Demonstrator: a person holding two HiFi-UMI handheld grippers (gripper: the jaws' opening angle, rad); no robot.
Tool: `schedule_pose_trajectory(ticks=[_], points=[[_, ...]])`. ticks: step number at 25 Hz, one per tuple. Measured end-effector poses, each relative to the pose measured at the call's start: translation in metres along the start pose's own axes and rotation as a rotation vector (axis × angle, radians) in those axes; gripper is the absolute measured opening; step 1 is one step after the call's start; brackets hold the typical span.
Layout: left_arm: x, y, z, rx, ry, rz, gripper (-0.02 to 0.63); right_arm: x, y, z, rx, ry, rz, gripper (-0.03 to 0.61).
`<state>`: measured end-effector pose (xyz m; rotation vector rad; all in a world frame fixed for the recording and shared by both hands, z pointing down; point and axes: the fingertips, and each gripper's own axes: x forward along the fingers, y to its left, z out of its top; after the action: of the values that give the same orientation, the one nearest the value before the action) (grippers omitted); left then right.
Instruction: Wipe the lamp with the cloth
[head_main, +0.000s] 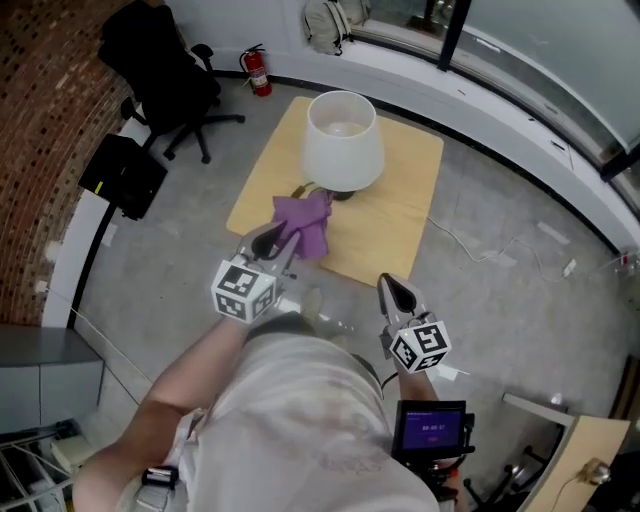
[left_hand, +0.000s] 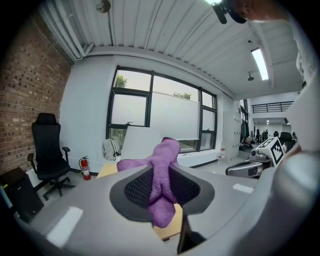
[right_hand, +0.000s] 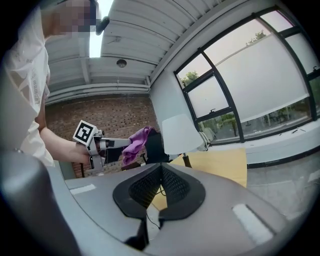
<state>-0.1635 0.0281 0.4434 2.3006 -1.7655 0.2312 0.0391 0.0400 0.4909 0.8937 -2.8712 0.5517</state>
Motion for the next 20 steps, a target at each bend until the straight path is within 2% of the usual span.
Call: schedule_pose_trajectory(ticks=[7, 12, 17, 20], points=[[0.010, 0.034, 0.029, -0.027, -0.074, 0.004, 0.094, 0.016, 0.003, 0.011, -0.019, 0.000, -0.012, 0.011], [0.031, 0.046, 0.048, -0.004, -0.118, -0.007, 0.094, 0.030, -0.001, 0.015, -0.043, 0.025, -0.021, 0.011], [0.048, 0.072, 0.082, -0.089, -0.246, 0.022, 0.094, 0.044, -0.005, 0.027, -0.059, 0.026, -0.039, 0.011], [0.060, 0.086, 0.090, -0.137, -0.270, 0.025, 0.094, 0.053, -0.004, 0.032, -0.074, 0.038, -0.050, 0.011]])
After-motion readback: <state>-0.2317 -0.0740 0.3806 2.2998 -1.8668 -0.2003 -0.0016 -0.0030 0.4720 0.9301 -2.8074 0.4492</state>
